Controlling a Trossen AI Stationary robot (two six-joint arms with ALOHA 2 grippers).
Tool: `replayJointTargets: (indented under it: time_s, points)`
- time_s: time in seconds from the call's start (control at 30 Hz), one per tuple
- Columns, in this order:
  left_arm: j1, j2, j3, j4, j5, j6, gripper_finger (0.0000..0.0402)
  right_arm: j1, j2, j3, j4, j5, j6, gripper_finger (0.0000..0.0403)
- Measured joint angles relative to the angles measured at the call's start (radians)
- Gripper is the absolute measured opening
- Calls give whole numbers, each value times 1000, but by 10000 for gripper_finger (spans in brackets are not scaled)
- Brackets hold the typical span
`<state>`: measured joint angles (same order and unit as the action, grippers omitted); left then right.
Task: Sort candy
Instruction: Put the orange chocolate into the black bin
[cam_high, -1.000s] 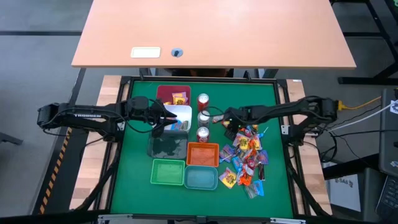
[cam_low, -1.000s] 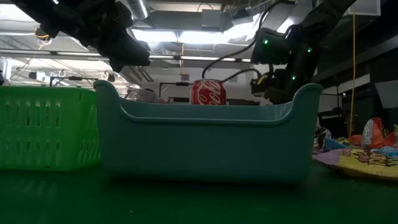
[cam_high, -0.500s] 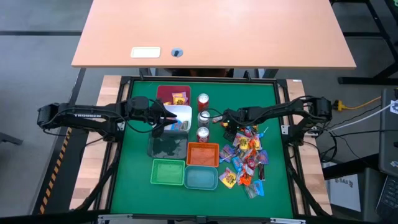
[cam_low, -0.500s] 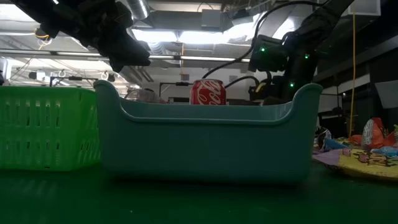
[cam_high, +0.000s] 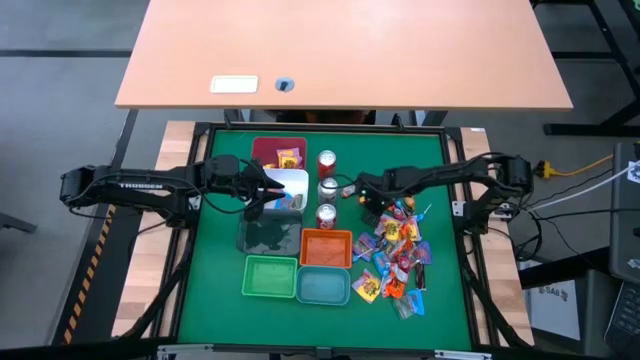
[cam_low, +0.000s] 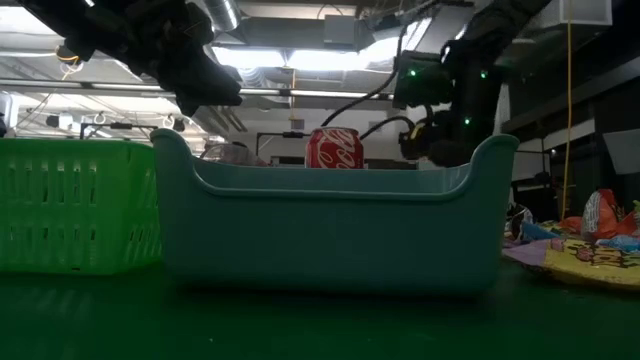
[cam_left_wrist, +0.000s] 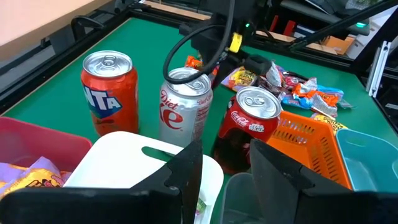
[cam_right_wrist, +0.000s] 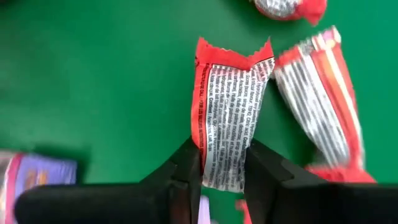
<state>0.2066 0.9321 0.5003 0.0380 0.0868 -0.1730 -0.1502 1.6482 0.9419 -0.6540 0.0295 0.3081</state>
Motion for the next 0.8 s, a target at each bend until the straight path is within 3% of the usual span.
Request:
replayJointTargets:
  time_s: [0.43, 0.63, 0.8]
  points:
    - [0, 0, 0, 0, 0, 0, 124, 0, -1, 320, -469, 3, -92, 91]
    - [0, 0, 0, 0, 0, 9, 124, 0, -2, 462, -427, 3, -187, 91]
    - [0, 0, 0, 0, -1, 49, 124, 0, -2, 499, -218, -77, -252, 92]
